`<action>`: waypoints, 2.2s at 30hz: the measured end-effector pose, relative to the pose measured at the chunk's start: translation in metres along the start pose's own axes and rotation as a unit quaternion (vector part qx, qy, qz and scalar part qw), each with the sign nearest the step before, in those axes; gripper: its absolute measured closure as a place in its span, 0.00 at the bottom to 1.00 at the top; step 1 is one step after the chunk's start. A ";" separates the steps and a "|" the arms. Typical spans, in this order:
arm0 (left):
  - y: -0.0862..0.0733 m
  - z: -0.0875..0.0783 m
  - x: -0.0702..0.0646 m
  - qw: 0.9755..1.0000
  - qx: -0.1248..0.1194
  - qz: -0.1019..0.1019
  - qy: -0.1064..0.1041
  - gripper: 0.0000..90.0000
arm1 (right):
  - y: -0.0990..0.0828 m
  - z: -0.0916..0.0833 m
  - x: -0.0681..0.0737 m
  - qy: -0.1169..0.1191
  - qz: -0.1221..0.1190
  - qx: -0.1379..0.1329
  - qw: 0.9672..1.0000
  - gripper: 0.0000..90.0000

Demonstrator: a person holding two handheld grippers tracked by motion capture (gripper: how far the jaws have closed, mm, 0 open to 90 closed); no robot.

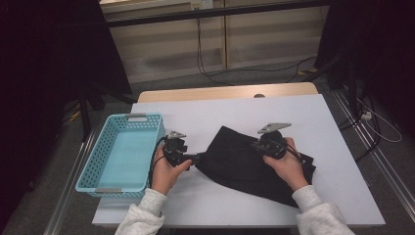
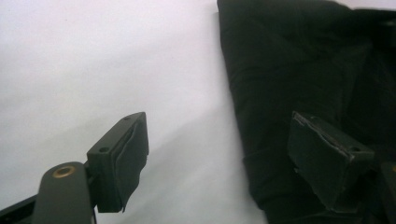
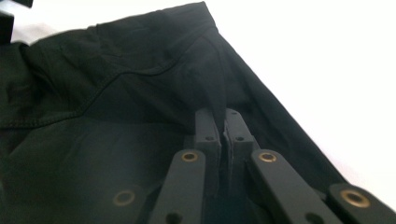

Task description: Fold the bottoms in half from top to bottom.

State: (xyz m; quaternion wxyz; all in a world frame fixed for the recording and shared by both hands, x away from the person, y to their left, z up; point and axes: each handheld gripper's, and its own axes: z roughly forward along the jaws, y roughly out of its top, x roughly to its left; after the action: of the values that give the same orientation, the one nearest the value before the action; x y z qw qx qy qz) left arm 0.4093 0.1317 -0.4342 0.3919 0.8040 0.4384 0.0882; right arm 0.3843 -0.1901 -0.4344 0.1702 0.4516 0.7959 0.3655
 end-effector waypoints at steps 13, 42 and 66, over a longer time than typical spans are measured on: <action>0.000 0.000 -0.001 1.000 -0.005 -0.005 -0.006 0.23 | -0.030 -0.036 -0.025 -0.001 0.031 -0.017 0.999 0.97; -0.005 0.016 -0.020 1.000 0.004 0.013 -0.028 0.22 | -0.059 -0.068 -0.021 -0.038 0.025 -0.030 0.998 0.47; -0.009 0.010 -0.017 1.000 0.003 0.010 -0.024 0.22 | -0.053 -0.058 -0.003 0.006 -0.028 -0.028 0.999 0.99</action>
State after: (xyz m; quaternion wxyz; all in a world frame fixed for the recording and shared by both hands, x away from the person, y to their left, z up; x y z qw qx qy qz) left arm 0.3984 0.1159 -0.4433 0.3989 0.8114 0.4211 0.0720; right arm 0.3200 -0.2349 -0.4345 0.1880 0.4221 0.7988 0.3854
